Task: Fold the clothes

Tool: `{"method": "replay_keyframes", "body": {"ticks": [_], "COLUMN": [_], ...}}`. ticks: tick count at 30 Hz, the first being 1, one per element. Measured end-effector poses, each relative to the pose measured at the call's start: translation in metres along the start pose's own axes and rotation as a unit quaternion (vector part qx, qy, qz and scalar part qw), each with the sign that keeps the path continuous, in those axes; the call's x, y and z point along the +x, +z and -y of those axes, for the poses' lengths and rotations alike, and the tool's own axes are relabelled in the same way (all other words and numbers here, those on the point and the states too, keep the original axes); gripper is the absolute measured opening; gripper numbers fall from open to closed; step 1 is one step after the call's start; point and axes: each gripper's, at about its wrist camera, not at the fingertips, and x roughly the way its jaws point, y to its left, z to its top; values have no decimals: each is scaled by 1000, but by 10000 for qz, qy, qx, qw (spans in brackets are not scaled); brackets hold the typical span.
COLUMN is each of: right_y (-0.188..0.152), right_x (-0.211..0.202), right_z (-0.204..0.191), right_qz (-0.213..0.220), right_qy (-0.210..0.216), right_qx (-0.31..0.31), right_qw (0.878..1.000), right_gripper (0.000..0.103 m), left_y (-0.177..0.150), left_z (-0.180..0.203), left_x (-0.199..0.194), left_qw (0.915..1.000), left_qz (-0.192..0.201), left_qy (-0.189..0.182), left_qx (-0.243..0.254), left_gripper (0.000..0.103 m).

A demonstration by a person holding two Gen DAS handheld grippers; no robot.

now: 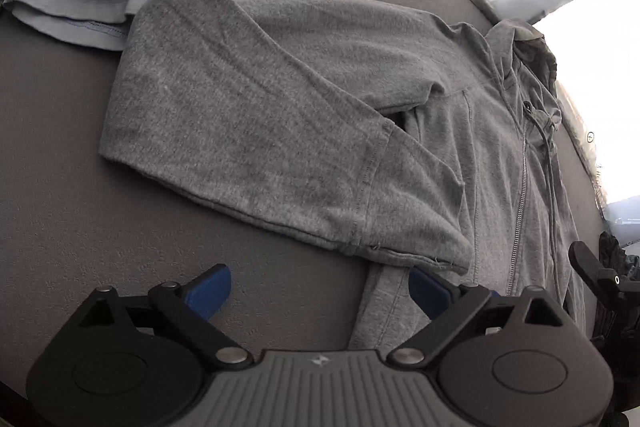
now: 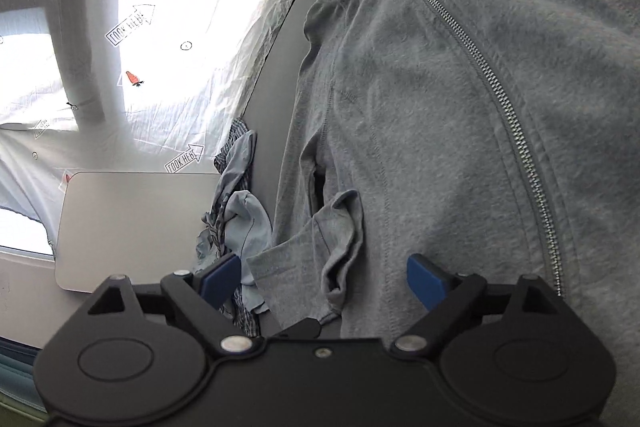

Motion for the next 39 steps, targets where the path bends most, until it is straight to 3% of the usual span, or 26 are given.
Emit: {"method": "replay_keyframes", "body": {"ticks": [6,10,14,19,24,29,31,39], "right_y": [-3,3,2,2,5,10,13,25], "right_x": [22,28,34,46,56,69,74,59], "right_z": [-6,-12,-12,-8,0,9,9,-9], "right_qz": [-249,-334,-491,-636,-747,-859,-903,-640], "right_qy": [-180,-47,-52,-368,-216,-88,-55,109], "right_qx": [-4,80,87,125,373,634,642,398], "right_qw": [9995,9994,9987,9972,9963,9942,9938,9971], "right_gripper": [96,72,55,47,43,15,10,4], "left_y": [1,3,6,6,5,3,2,-3], "left_z": [8,7,6,13,16,17,17,15], "left_x": [4,5,6,8,9,9,9,7], "left_qw": [9997,9997,9996,9990,9985,9984,9984,9993], "left_qz": [-99,-136,-190,-247,-255,-220,-199,4], "left_qy": [202,186,196,335,419,438,436,332], "left_qx": [139,62,5,149,249,285,297,175], "left_gripper": [103,103,103,103,103,103,103,103]}}
